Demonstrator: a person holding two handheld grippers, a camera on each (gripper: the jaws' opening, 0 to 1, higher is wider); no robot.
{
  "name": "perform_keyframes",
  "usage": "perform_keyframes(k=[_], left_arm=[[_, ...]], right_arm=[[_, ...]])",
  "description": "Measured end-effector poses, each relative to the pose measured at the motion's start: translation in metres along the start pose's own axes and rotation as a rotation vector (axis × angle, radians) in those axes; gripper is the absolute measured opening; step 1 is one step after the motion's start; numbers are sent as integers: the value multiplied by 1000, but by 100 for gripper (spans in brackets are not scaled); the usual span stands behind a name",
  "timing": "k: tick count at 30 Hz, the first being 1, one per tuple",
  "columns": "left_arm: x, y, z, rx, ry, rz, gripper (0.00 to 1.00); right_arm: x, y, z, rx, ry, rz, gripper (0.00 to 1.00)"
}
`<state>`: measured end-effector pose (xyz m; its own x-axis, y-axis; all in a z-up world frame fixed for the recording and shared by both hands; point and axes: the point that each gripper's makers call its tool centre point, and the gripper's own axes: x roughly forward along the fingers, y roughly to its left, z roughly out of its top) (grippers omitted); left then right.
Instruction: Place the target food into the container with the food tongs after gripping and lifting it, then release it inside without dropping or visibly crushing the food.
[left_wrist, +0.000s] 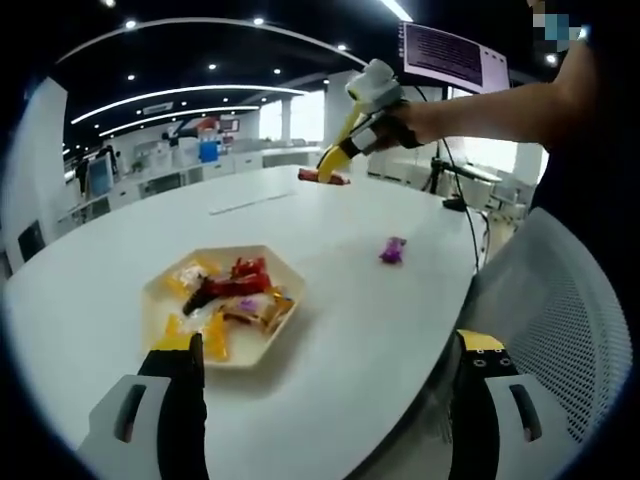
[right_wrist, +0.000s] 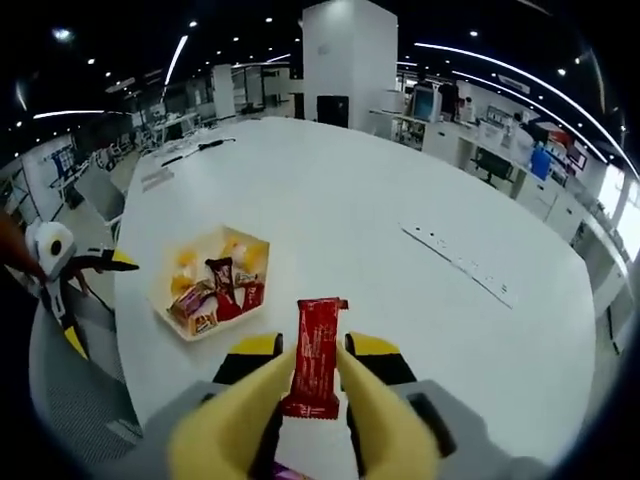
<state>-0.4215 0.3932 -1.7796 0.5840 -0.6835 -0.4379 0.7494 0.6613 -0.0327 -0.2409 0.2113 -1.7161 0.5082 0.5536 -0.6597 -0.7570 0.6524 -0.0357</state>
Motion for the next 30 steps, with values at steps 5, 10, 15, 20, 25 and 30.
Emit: perform_keyframes(k=[5, 10, 15, 20, 25, 30], left_arm=[[-1, 1, 2, -3, -9, 8, 99], [-2, 2, 4, -4, -19, 15, 99], [-2, 4, 6, 4, -27, 24, 99], [-3, 7, 6, 2, -29, 38, 99], [-3, 7, 6, 1, -30, 45, 99], [-4, 8, 7, 3, -35, 49, 99]], right_arm=[[3, 5, 11, -8, 2, 14, 23], [6, 12, 23, -20, 1, 23, 23], [12, 23, 36, -32, -2, 45, 23], [17, 33, 49, -53, -5, 63, 23], [24, 45, 64, -67, -16, 83, 23], [30, 61, 78, -84, -23, 105, 23]])
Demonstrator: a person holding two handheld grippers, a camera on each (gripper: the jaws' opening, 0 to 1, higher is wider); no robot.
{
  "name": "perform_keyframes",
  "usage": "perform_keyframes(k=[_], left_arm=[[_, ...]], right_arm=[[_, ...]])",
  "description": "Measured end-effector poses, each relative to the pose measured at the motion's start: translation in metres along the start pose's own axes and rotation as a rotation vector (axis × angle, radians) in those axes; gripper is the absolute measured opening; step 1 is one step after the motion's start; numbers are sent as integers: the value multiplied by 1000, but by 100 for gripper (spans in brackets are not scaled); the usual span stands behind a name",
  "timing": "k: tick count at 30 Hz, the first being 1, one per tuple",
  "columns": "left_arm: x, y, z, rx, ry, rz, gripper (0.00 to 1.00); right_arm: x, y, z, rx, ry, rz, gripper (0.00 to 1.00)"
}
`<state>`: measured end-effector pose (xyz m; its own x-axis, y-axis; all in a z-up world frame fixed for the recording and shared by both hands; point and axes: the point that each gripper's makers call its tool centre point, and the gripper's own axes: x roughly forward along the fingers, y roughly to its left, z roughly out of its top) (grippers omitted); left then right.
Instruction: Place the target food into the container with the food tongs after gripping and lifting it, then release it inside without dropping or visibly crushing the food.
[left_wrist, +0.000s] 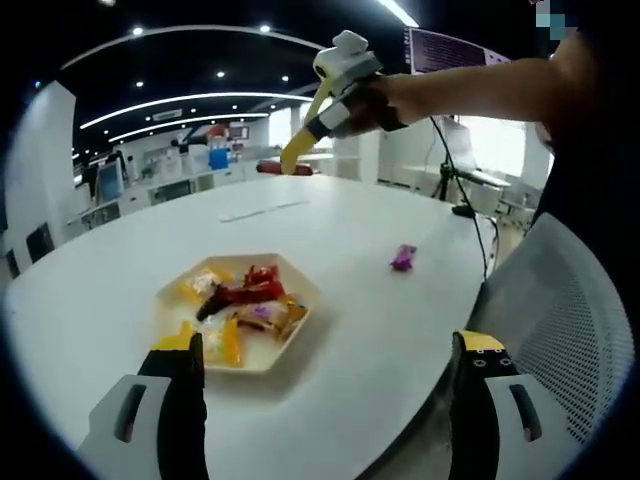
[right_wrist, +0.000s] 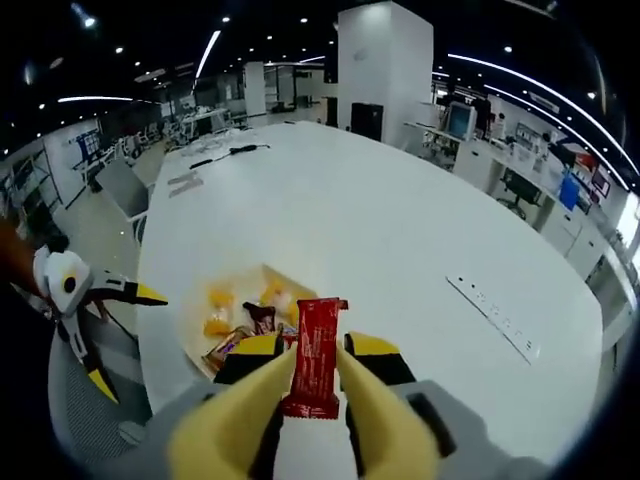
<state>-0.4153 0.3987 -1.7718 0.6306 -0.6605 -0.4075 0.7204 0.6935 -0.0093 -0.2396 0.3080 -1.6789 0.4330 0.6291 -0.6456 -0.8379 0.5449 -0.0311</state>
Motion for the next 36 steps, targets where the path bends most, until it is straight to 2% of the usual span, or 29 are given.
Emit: perform_keyframes(k=[9, 18, 36], left_arm=[[-1, 2, 1, -3, -7, 8, 99], [-1, 2, 0, -5, 0, 10, 99], [-1, 1, -2, -3, 15, 5, 99]], right_arm=[[16, 25, 23, -27, -12, 38, 23], [28, 46, 37, -43, -17, 69, 23], [69, 90, 65, -109, 21, 134, 23]])
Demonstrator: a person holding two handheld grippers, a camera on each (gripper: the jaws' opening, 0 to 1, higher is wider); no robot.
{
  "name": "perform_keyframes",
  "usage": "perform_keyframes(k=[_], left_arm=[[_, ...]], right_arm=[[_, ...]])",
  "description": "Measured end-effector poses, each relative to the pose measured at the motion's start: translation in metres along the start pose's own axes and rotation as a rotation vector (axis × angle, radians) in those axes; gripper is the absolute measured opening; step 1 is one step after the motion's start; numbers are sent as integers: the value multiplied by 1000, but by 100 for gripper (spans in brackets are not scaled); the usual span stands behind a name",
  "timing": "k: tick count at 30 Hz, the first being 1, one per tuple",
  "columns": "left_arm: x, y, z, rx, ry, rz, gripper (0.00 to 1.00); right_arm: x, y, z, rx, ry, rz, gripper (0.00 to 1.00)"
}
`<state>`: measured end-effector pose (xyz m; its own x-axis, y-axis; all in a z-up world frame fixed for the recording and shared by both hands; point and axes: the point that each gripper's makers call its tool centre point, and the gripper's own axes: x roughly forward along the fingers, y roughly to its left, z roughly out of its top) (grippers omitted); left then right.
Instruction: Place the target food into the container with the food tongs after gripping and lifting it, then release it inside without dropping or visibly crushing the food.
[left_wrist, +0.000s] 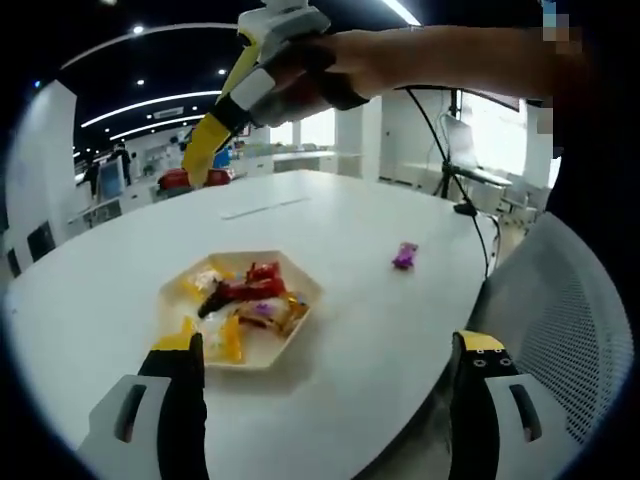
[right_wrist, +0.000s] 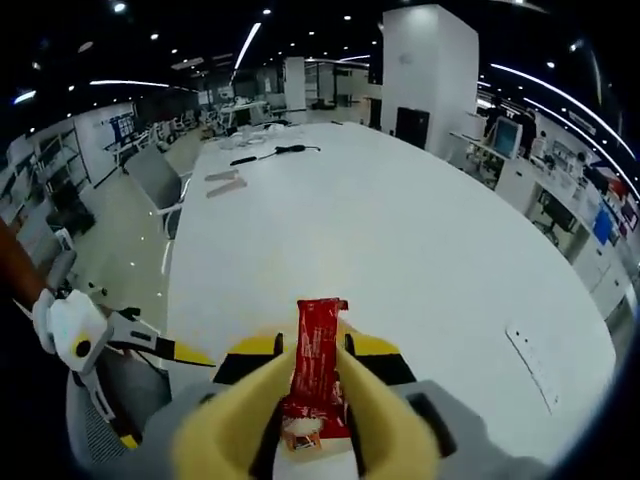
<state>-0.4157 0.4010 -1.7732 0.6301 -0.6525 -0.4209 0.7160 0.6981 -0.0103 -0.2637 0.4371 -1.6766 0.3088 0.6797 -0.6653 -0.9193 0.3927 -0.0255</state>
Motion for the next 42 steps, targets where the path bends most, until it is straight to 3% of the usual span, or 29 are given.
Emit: perform_keyframes(k=[11, 17, 24, 33, 42], left_arm=[[0, 1, 1, 2, -9, 5, 99], [-1, 2, 3, -15, -18, 13, 99], [-2, 2, 3, -15, -17, 17, 99], [-1, 1, 4, -12, -22, 1, 99], [0, -6, 3, -6, -16, -28, 99]], right_arm=[[9, 4, 3, -8, 10, 13, 24], [13, 9, -5, 3, 12, 53, 26], [8, 10, -8, -11, 3, 47, 27], [-39, 2, -14, -81, -109, 47, 29], [-96, -21, -67, -23, -133, -8, 29]])
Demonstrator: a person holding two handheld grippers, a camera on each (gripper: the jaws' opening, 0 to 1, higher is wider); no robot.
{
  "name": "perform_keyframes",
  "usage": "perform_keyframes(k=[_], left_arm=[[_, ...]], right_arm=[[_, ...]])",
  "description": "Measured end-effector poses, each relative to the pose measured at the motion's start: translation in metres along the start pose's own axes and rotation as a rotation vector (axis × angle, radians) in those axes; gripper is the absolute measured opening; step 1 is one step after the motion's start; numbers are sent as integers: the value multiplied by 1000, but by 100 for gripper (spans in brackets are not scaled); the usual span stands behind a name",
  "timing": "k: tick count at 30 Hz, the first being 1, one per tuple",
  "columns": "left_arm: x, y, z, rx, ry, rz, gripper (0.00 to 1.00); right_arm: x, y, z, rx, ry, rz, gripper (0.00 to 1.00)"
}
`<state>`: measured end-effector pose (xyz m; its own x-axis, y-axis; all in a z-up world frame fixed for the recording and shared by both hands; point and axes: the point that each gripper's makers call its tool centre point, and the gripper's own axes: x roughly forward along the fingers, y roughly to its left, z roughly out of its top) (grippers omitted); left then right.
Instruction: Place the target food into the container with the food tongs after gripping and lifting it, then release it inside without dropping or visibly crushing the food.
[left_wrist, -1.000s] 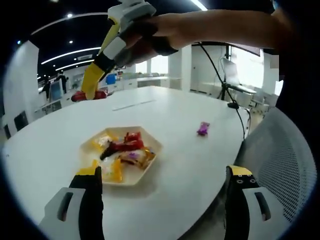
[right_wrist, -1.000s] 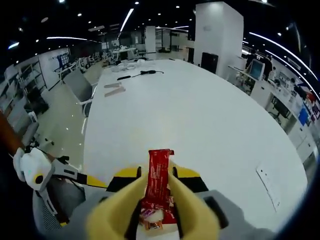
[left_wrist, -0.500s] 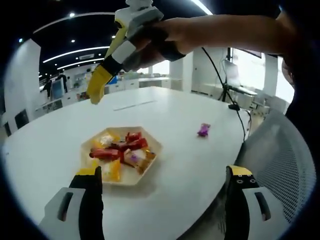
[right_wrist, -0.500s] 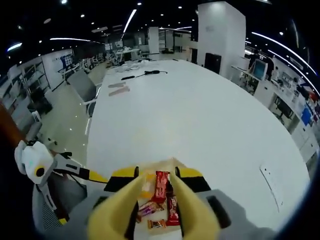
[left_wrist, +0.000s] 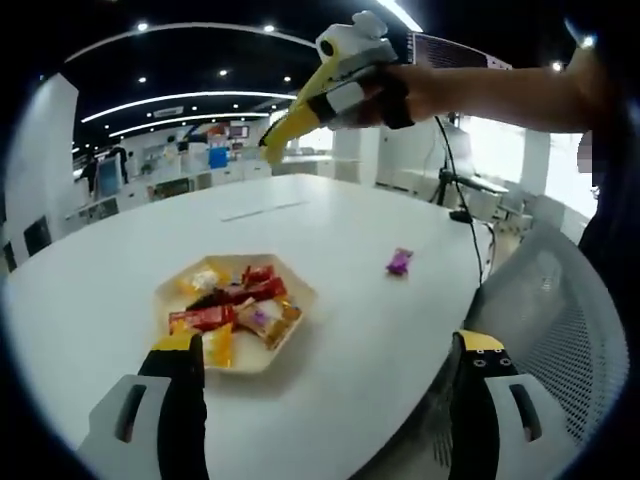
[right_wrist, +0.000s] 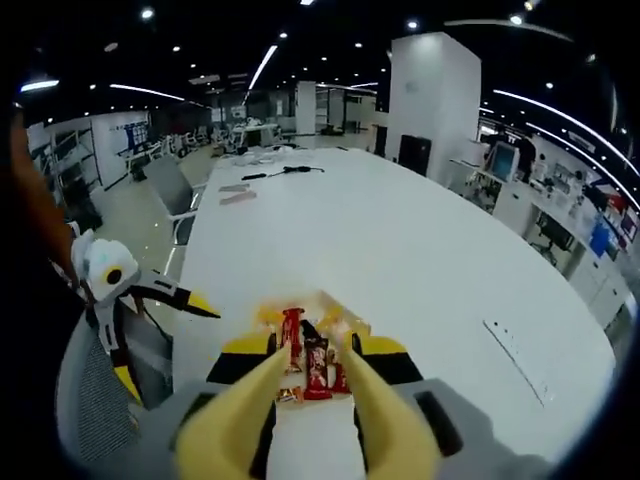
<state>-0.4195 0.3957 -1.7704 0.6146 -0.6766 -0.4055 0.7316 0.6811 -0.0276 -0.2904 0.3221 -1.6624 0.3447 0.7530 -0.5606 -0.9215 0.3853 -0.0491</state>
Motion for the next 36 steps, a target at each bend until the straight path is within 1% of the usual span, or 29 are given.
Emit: perform_keyframes(k=[2, 5, 6, 10, 11, 12, 13, 17, 22, 23, 24, 28, 32, 36], left_arm=[[0, 0, 0, -4, -1, -2, 99], [0, 1, 0, -10, -5, -3, 99], [0, 1, 0, -10, -5, -4, 99], [0, 1, -1, -15, -1, -5, 99], [0, 1, -1, -14, 0, -3, 99], [0, 2, -1, -14, 0, -2, 99], [0, 2, -1, -15, 1, 0, 99], [-1, 5, 0, -23, -5, 12, 99], [-1, 3, 2, -48, -19, 0, 99], [-1, 2, 2, -41, -15, -3, 99], [0, 2, 1, -37, -11, -3, 99], [-1, 7, 0, -53, -9, 21, 99], [-1, 9, -1, -54, -6, 28, 99], [0, 6, -3, -49, 8, 16, 99]], right_arm=[[-15, -4, -12, -16, 5, -23, 29], [-37, -10, -28, -6, 6, -46, 29], [-40, -10, -29, -8, 4, -48, 29], [-65, -10, -47, -5, -2, -49, 29], [-67, -9, -49, -2, -3, -45, 28], [-75, -10, -58, 6, -8, -51, 28], [-77, -10, -60, 7, -9, -55, 28], [-91, -14, -79, 24, -22, -91, 28], [-104, -12, -96, 1, -20, -93, 28], [-106, -11, -97, -24, -27, -89, 28], [-109, -8, -99, -21, -28, -85, 28], [-113, -9, -106, -28, -43, -87, 28], [-114, -10, -114, -42, -36, -96, 29], [-118, -8, -122, -50, -43, -87, 29]])
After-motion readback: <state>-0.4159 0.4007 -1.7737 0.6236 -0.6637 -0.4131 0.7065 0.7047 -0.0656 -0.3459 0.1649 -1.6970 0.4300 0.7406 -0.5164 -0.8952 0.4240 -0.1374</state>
